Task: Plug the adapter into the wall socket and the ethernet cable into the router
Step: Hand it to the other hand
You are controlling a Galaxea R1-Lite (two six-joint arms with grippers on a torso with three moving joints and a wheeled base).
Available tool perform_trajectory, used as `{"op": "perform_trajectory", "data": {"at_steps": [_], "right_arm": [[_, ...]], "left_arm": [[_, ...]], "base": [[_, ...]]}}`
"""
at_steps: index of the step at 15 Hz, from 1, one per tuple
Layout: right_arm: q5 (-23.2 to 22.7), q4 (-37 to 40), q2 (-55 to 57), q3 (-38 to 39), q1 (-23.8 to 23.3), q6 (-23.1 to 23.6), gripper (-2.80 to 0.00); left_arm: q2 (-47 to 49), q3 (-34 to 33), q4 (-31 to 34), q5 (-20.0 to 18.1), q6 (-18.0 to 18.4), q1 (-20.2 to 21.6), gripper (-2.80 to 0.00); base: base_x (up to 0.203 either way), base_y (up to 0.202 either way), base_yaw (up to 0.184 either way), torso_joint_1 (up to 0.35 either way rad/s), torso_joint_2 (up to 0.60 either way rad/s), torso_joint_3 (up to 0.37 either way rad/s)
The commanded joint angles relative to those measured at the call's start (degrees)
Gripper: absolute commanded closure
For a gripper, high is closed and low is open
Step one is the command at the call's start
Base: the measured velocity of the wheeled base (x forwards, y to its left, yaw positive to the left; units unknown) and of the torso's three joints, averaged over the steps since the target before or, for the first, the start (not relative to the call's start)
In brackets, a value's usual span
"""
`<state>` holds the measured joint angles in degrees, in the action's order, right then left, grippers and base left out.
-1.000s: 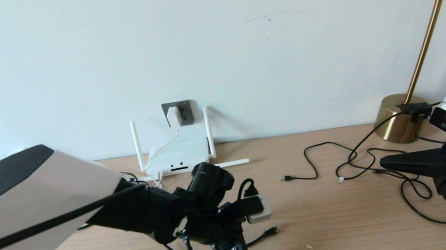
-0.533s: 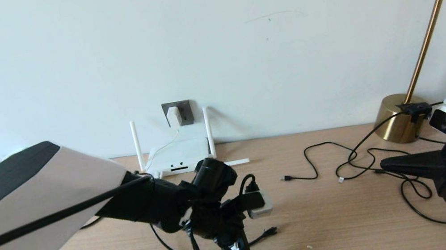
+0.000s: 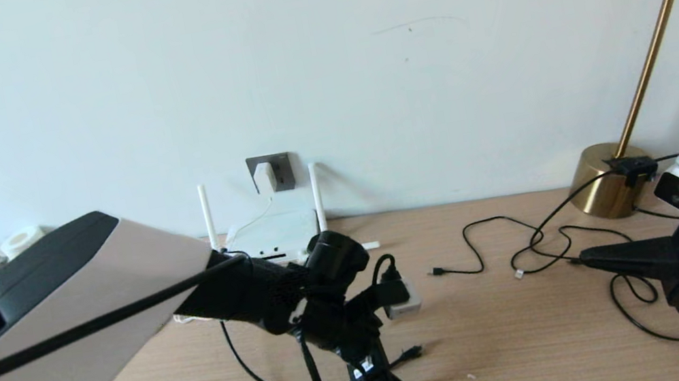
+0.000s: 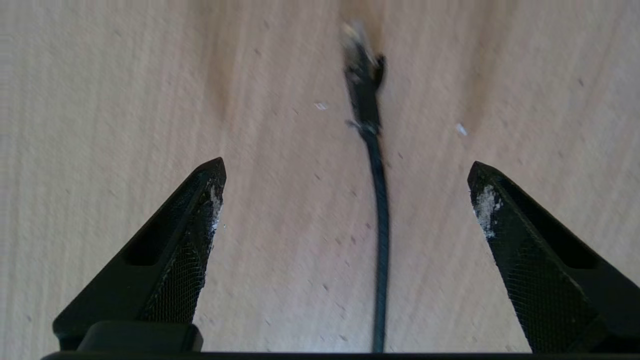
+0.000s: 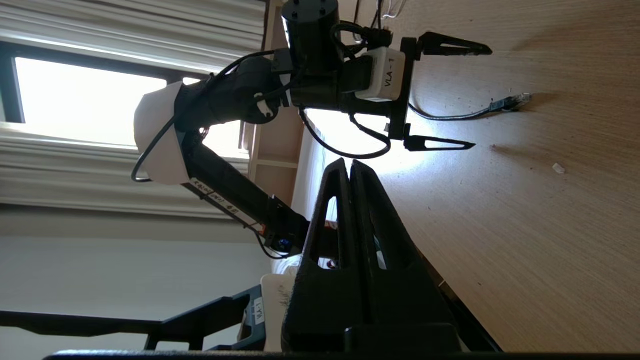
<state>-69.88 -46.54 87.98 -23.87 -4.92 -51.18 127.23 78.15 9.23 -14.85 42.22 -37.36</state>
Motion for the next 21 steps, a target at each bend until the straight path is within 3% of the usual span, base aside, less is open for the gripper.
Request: {"op": "perform_trajectory", "data": {"at_steps": [1, 7, 8, 21], "right_arm": [[-0.44, -0.30, 0.09, -0.04, 0.00, -0.33, 0.00], [-0.44, -0.21, 0.20, -0.04, 0.00, -0.33, 0.00], [-0.44, -0.27, 0.26, -0.04, 0.00, -0.33, 0.00], [-0.26, -0.21, 0.28, 0.14, 0.00, -0.68, 0.00]], "left_arm": [[1.34, 0.87, 0.09, -0.09, 0.15, 0.01, -2.80], [2.22, 0.87, 0.35, -0.09, 0.15, -0.07, -2.80], [2.26, 0.87, 0.32, -0.09, 0.15, -0.08, 0.00], [-0.06, 0.26, 1.96, -0.21, 0.23, -0.08, 0.00]], "base": [[0.000, 0.000, 0.000, 0.000, 0.00, 0.000], [0.000, 0.000, 0.000, 0.000, 0.00, 0.000], [0.000, 0.000, 0.000, 0.000, 0.00, 0.000], [0.000, 0.000, 0.000, 0.000, 0.00, 0.000]]}}
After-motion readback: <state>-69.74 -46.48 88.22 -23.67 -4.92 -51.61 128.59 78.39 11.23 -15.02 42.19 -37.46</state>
